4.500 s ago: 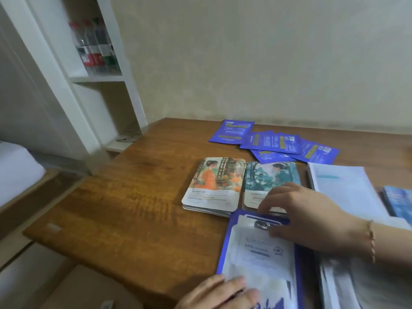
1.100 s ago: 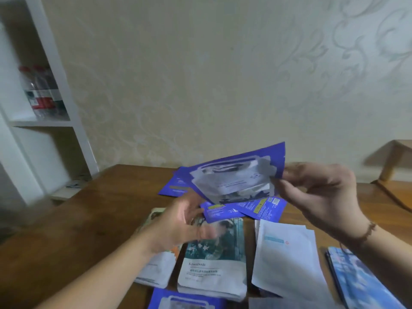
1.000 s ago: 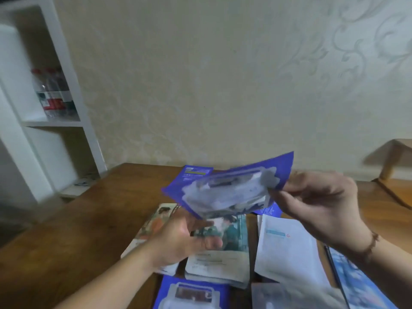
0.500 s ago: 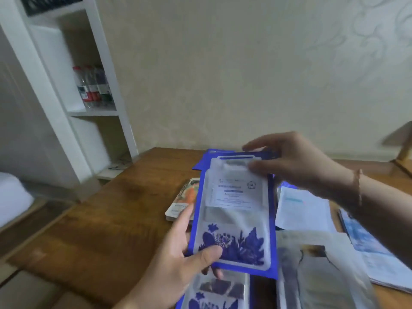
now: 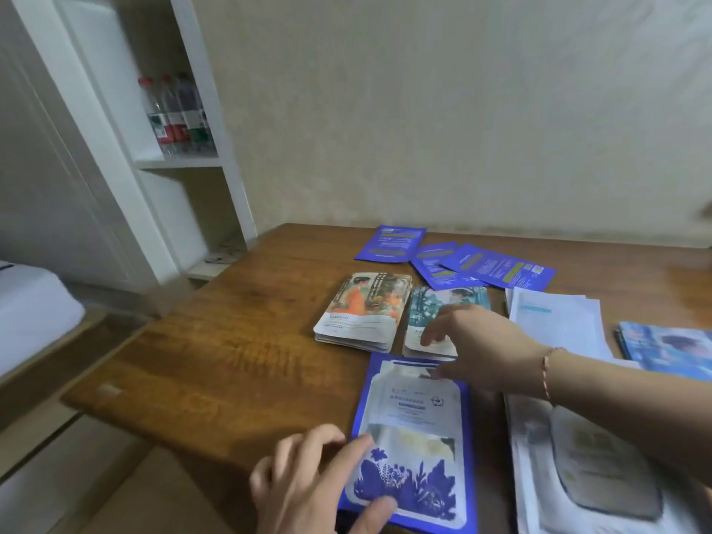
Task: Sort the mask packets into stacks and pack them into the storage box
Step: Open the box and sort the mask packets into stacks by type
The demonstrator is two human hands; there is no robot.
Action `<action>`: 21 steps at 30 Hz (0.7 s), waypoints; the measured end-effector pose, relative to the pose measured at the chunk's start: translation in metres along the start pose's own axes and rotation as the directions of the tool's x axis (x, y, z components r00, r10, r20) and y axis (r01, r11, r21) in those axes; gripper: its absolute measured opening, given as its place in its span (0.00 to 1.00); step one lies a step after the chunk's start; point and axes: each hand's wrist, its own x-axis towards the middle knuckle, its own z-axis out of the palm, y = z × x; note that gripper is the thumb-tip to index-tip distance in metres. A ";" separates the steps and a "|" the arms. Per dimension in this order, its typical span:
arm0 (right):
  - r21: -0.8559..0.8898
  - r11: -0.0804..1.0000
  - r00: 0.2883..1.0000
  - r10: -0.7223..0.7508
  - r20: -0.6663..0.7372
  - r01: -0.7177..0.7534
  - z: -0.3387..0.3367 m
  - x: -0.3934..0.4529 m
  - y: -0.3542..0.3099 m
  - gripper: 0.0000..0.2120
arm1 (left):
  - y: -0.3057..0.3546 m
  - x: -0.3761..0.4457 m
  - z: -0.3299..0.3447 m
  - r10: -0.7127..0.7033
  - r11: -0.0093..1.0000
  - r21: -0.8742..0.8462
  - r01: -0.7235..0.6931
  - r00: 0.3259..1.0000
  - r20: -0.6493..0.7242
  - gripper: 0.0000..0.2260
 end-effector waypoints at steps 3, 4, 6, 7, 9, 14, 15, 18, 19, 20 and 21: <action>-0.106 0.992 0.997 -0.068 0.020 0.070 -0.002 -0.007 -0.005 0.16 | -0.001 -0.001 0.001 -0.044 0.995 0.093 0.037 0.996 0.077 0.28; -0.092 0.993 0.996 -0.074 0.053 0.079 -0.002 -0.009 -0.006 0.16 | -0.001 -0.001 0.000 -0.045 0.995 0.097 0.036 0.994 0.101 0.30; -0.090 0.992 0.990 -0.072 0.121 0.084 -0.001 -0.010 -0.008 0.16 | 0.000 -0.001 -0.001 -0.038 0.996 0.082 0.028 0.993 0.115 0.30; -0.091 0.993 0.988 -0.066 0.137 0.079 0.001 -0.010 -0.008 0.16 | 0.000 0.000 -0.004 -0.036 0.998 0.063 0.027 0.989 0.146 0.29; -0.078 0.994 0.987 -0.059 0.148 0.071 0.002 -0.011 -0.008 0.16 | -0.005 0.001 -0.012 -0.036 0.999 0.003 0.036 0.957 0.289 0.28; 0.015 0.999 0.984 -0.046 0.173 0.044 -0.022 -0.007 0.006 0.17 | -0.029 0.048 -0.066 0.110 0.973 -0.231 -0.026 0.926 0.362 0.30; 0.060 0.998 0.989 -0.005 0.148 -0.004 -0.032 -0.002 0.017 0.15 | -0.032 0.070 -0.074 0.077 0.961 -0.276 0.020 0.939 0.335 0.34; 0.113 0.978 0.985 0.173 0.020 -0.175 -0.052 0.017 0.074 0.12 | -0.018 0.136 -0.059 0.042 0.936 -0.353 0.004 0.992 0.121 0.29; 0.107 0.966 0.971 0.239 -0.012 -0.236 -0.054 0.023 0.099 0.12 | -0.007 0.160 -0.045 0.044 0.922 -0.388 -0.005 0.995 0.092 0.25; 0.107 0.949 0.953 0.301 -0.031 -0.297 -0.054 0.030 0.123 0.13 | 0.008 0.184 -0.029 0.066 0.916 -0.400 -0.017 0.992 0.108 0.23; 0.116 0.929 0.933 0.359 -0.036 -0.353 -0.053 0.036 0.147 0.14 | 0.021 0.209 -0.011 0.104 0.924 -0.380 -0.042 0.984 0.146 0.23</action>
